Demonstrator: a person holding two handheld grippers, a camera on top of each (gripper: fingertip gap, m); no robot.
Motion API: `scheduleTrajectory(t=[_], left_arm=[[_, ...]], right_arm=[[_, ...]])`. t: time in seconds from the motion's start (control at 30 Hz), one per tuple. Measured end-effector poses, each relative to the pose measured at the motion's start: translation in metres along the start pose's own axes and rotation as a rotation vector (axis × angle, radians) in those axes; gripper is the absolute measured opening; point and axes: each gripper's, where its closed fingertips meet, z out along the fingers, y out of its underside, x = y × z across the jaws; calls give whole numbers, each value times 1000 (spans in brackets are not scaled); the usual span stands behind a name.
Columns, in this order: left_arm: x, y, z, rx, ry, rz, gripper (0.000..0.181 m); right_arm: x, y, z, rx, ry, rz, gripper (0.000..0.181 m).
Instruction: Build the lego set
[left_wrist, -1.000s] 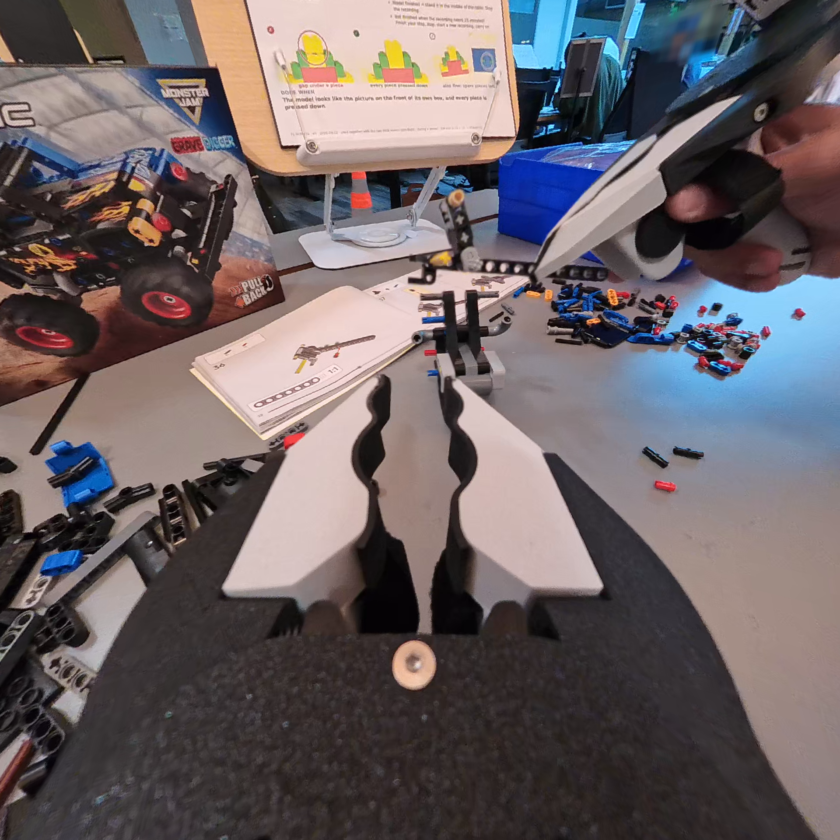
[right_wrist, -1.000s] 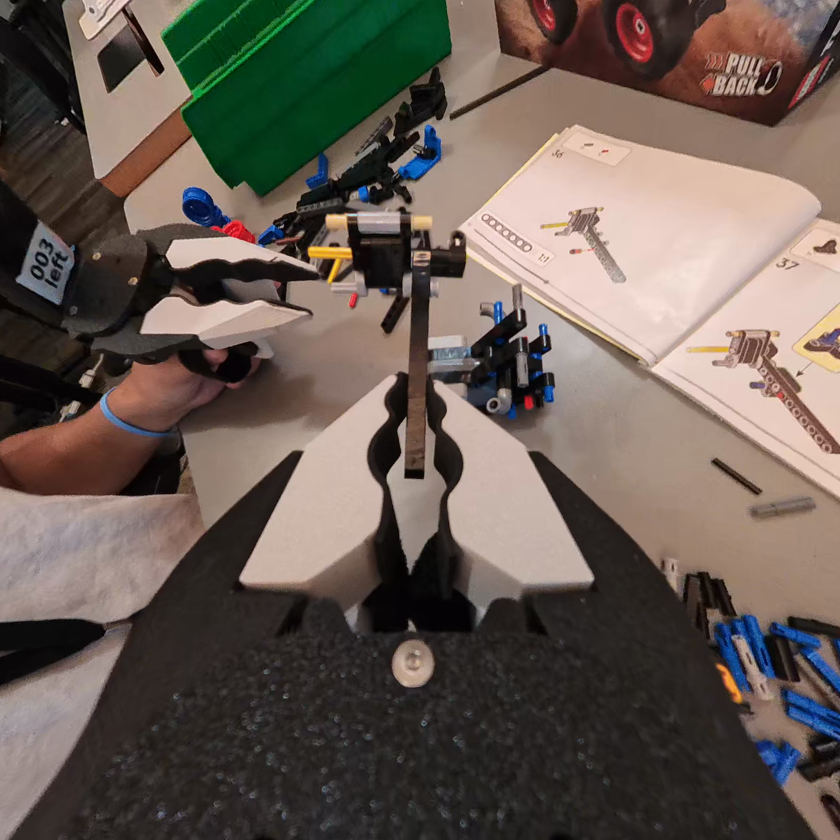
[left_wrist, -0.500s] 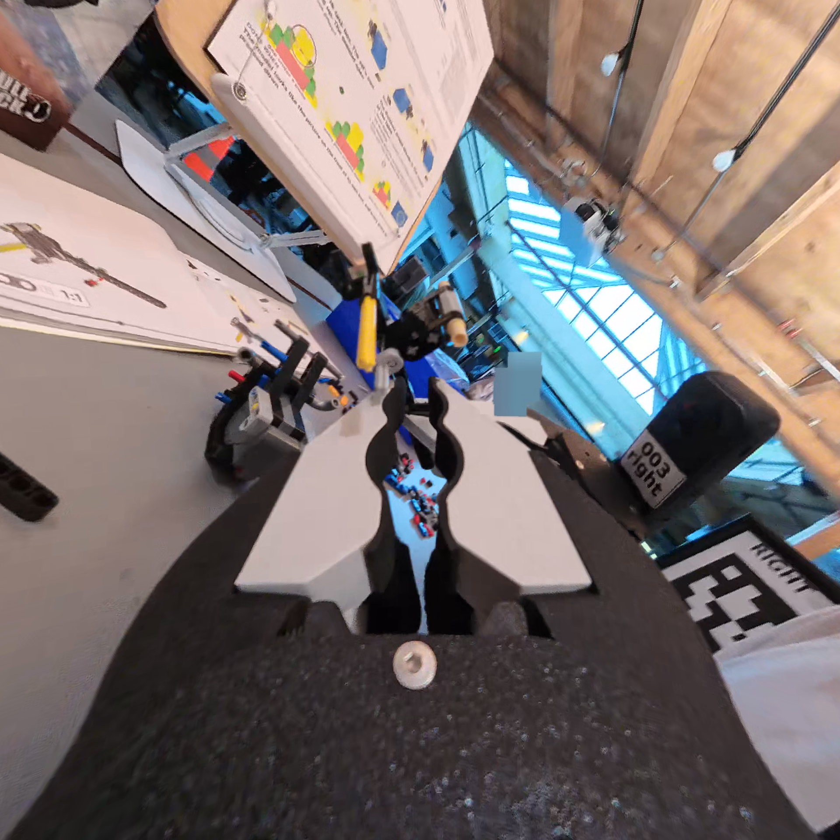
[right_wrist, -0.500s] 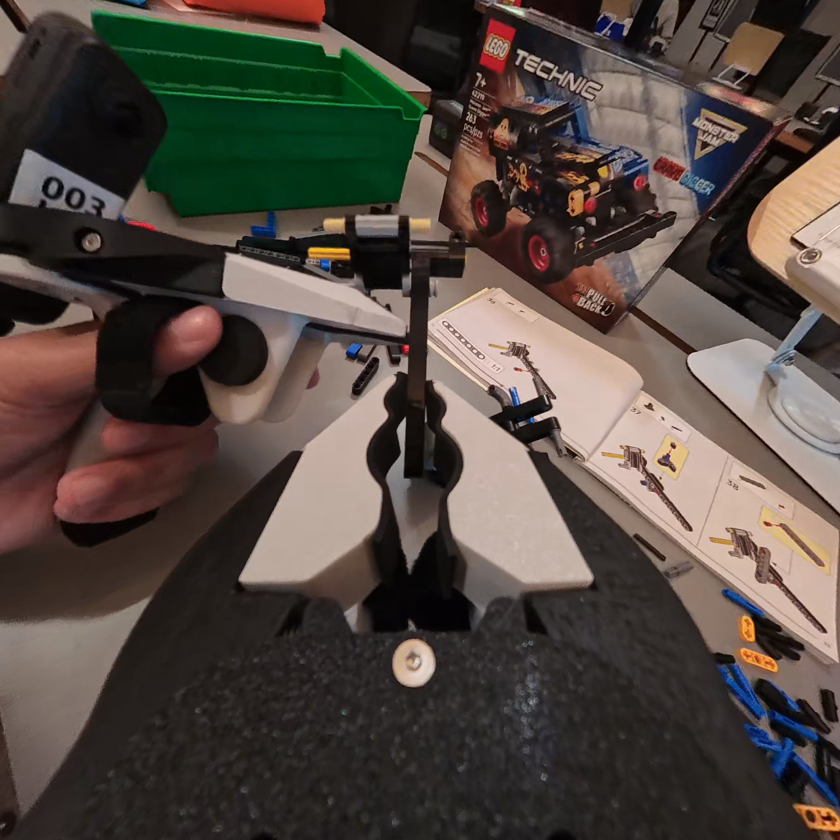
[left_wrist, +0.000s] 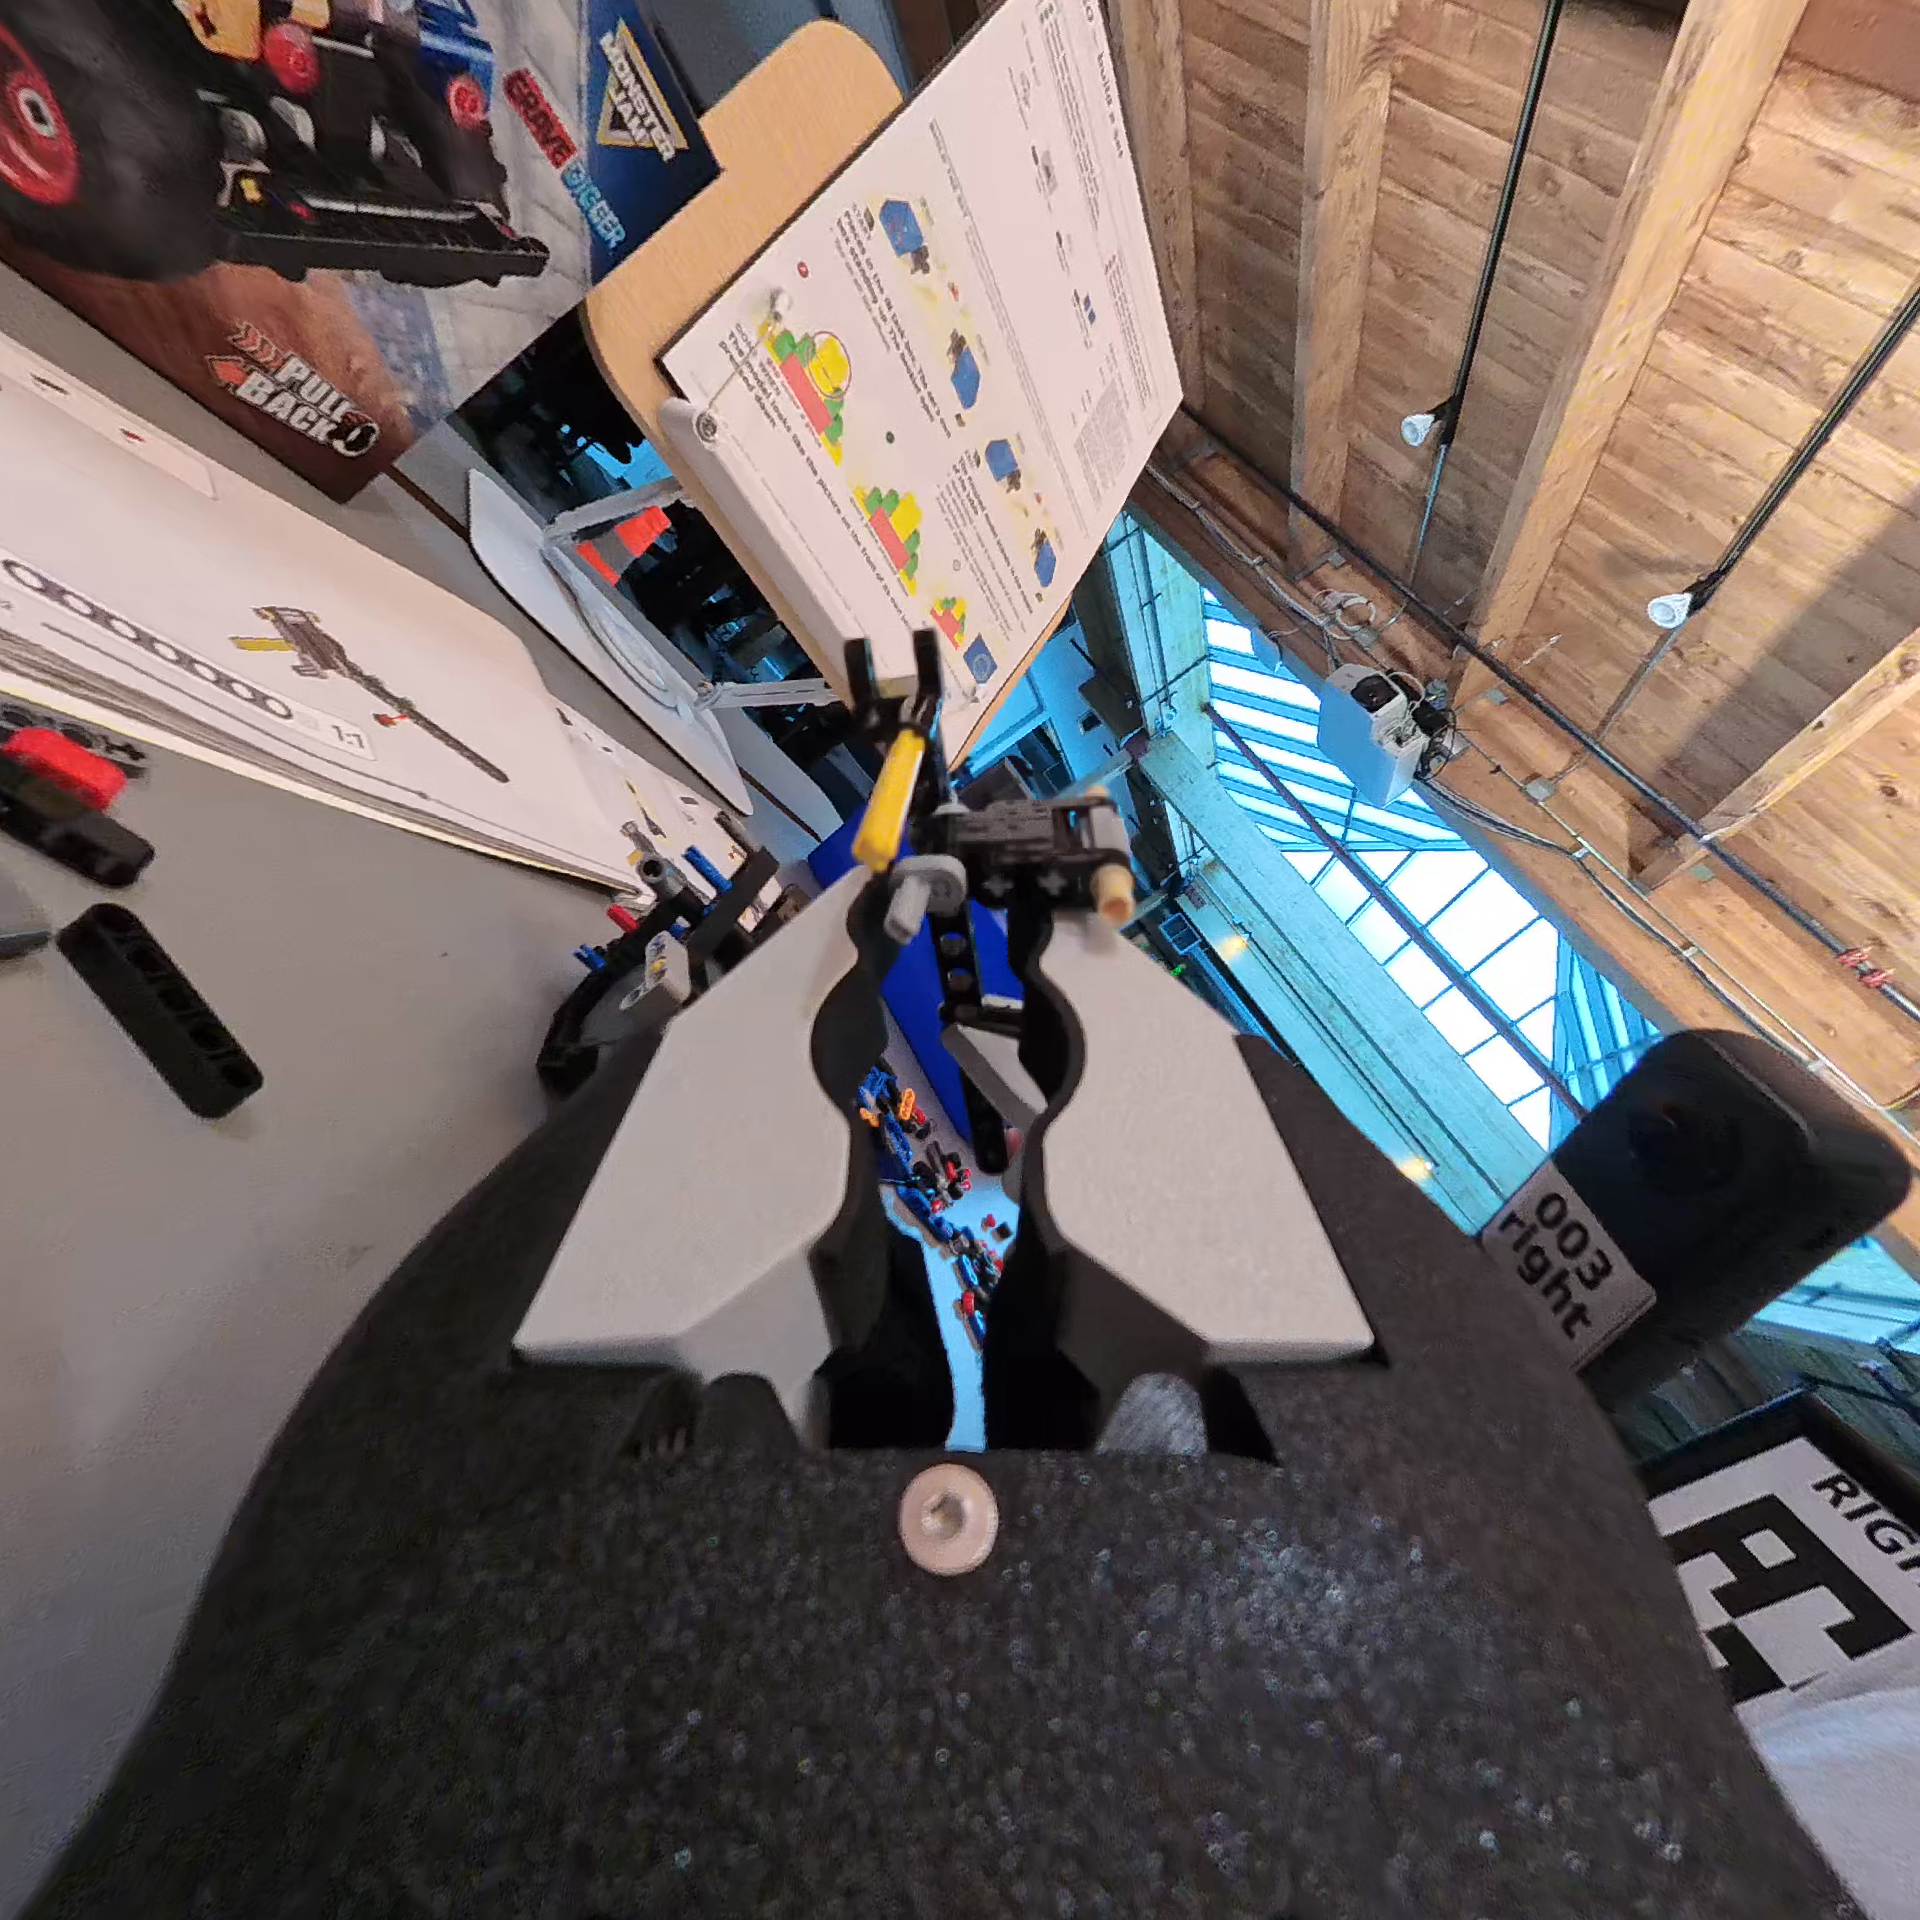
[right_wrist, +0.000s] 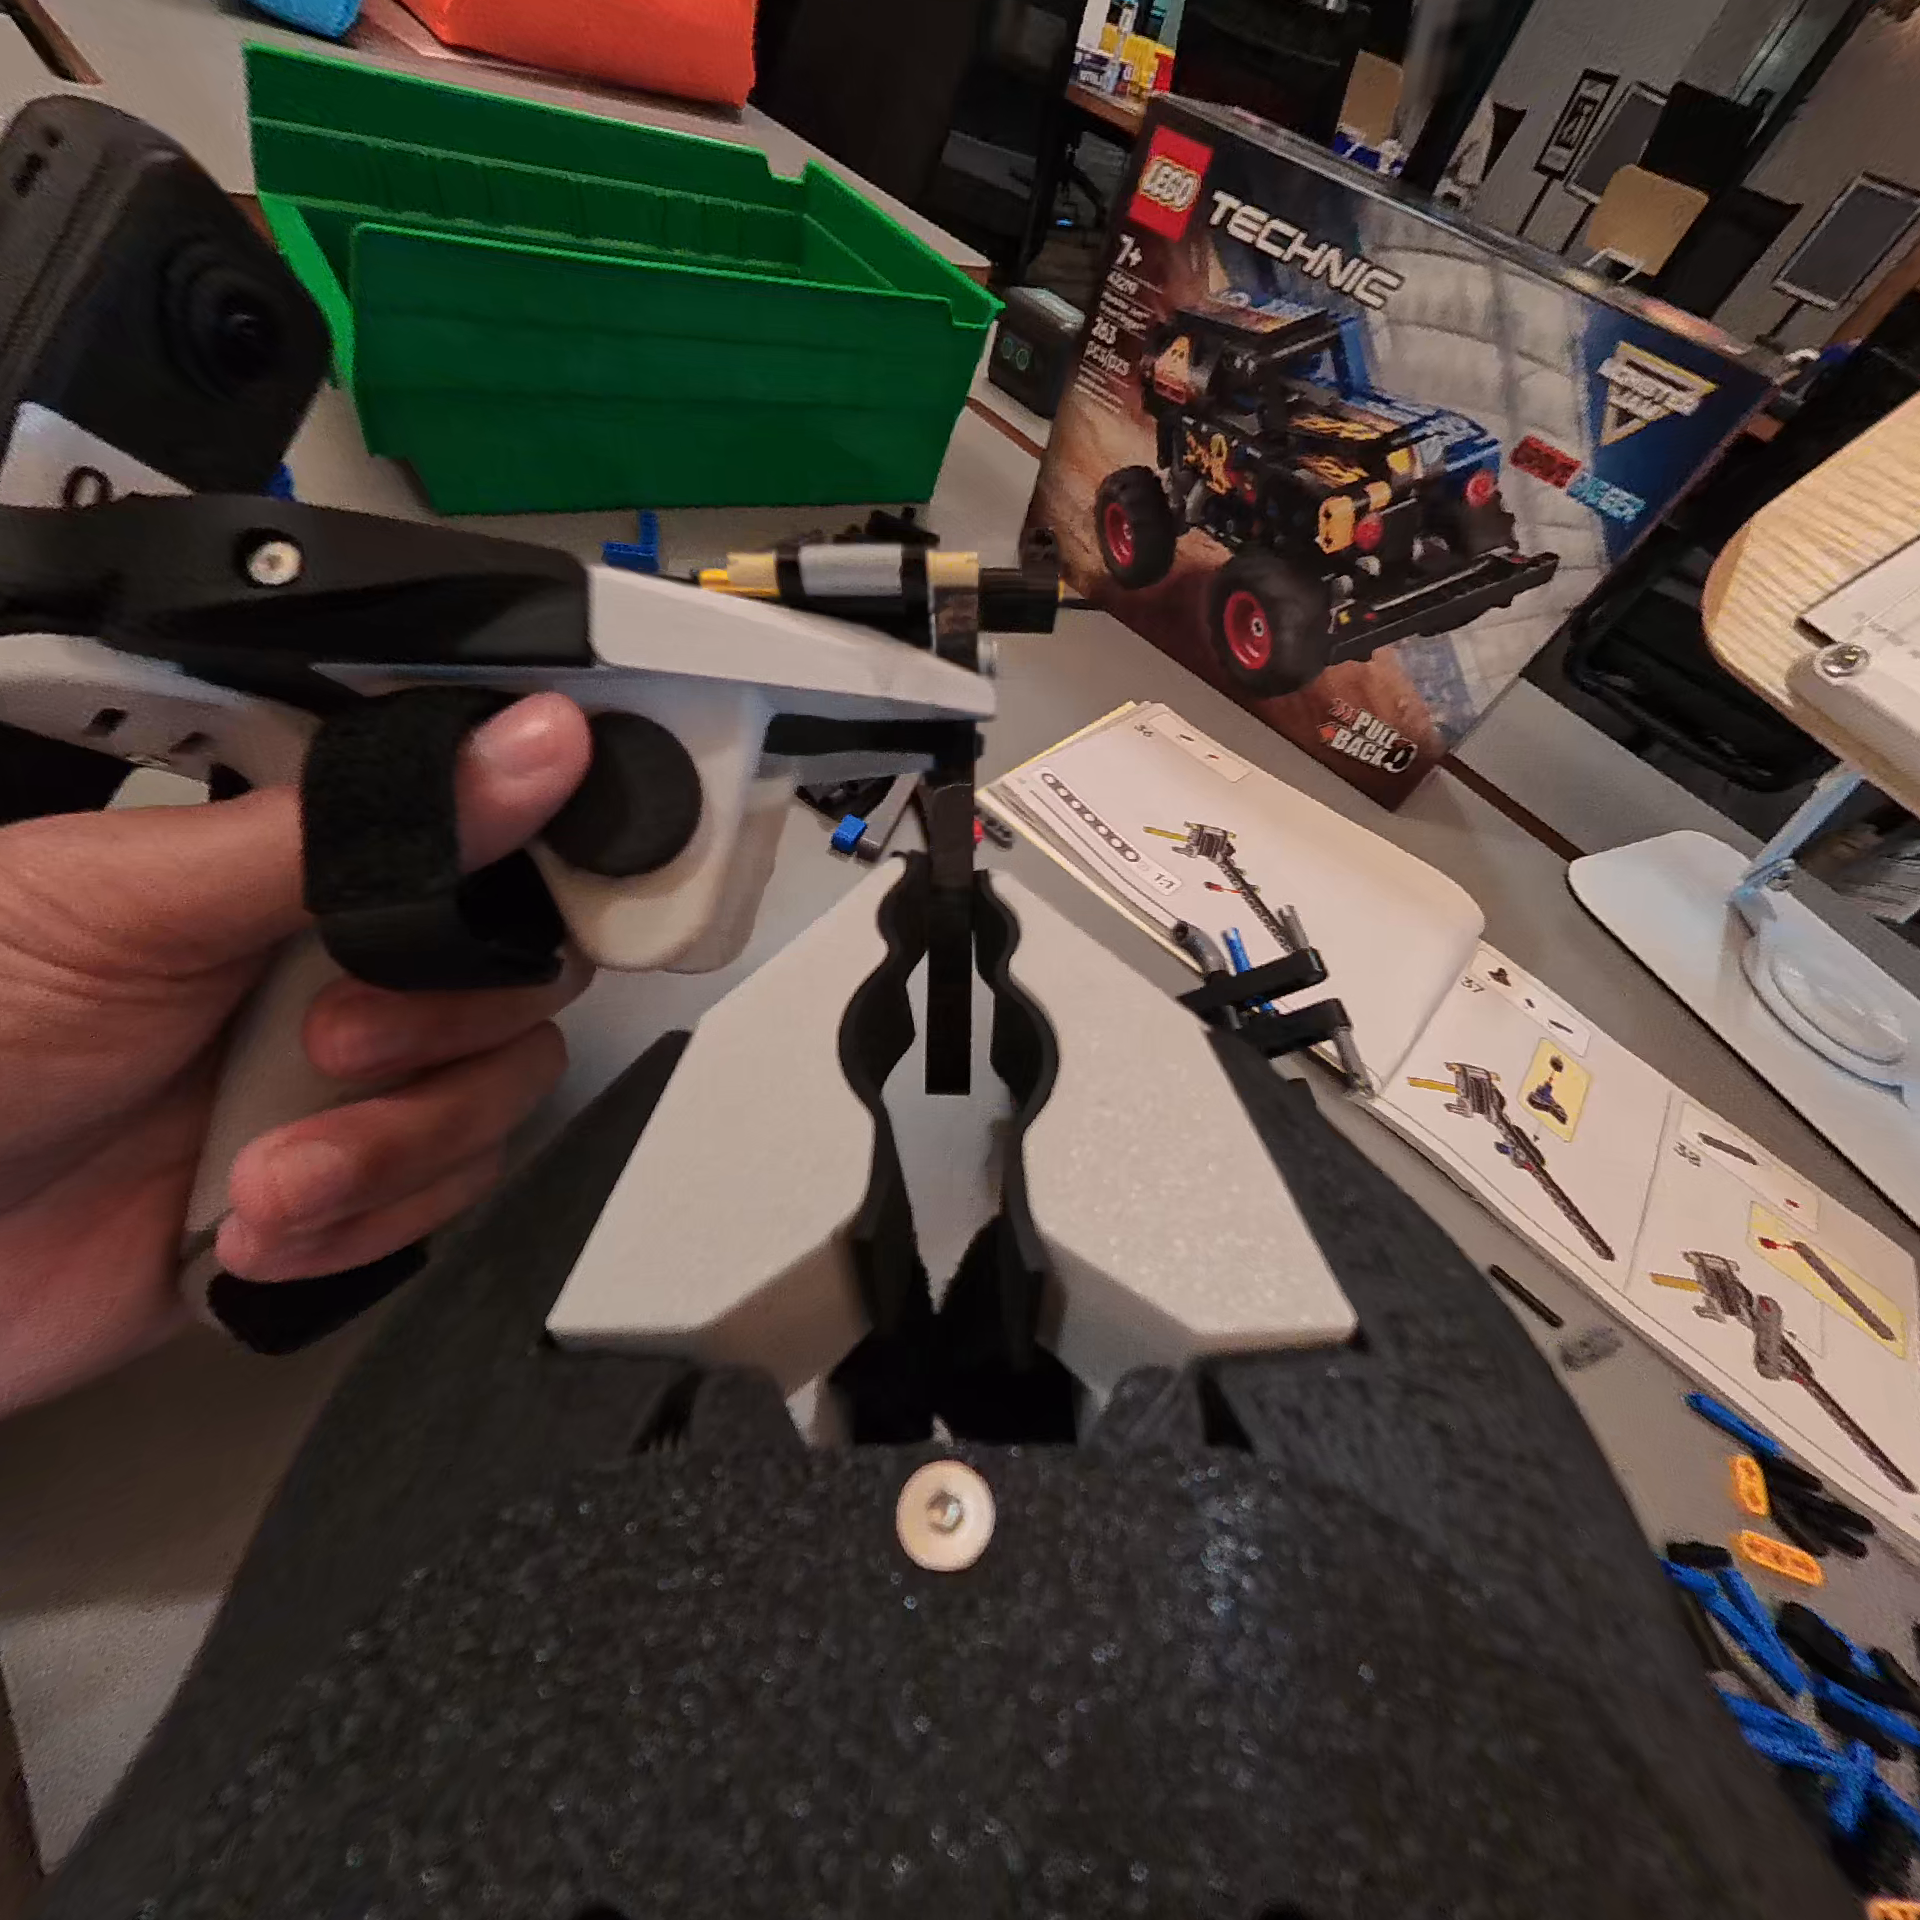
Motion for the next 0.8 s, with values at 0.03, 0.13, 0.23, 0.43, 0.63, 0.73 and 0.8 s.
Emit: scheduleTrajectory(t=[0.03, 0.13, 0.23, 0.43, 0.63, 0.73, 0.8], left_arm=[[0, -1, 0, 5, 4, -16, 18], [-4, -7, -4, 20, 15, -111, 17], [0, -6, -5, 18, 59, -202, 14], [-3, -4, -7, 27, 79, -276, 15], [-6, -4, -5, 33, 67, -265, 11], [-5, -5, -5, 50, 70, -253, 10], [-5, -5, -6, 65, 75, -240, 10]], right_arm=[[-3, 0, 0, 0, -3, -6, 7], [-6, -1, 0, 9, -1, -27, 7], [-6, -1, 1, 9, 11, -39, 7], [-1, 0, 2, 0, 43, -53, 7], [0, 2, 3, -2, 34, -34, 7], [-1, 2, 3, 4, 24, -27, 7], [-2, 1, 3, 7, 20, -23, 7]])
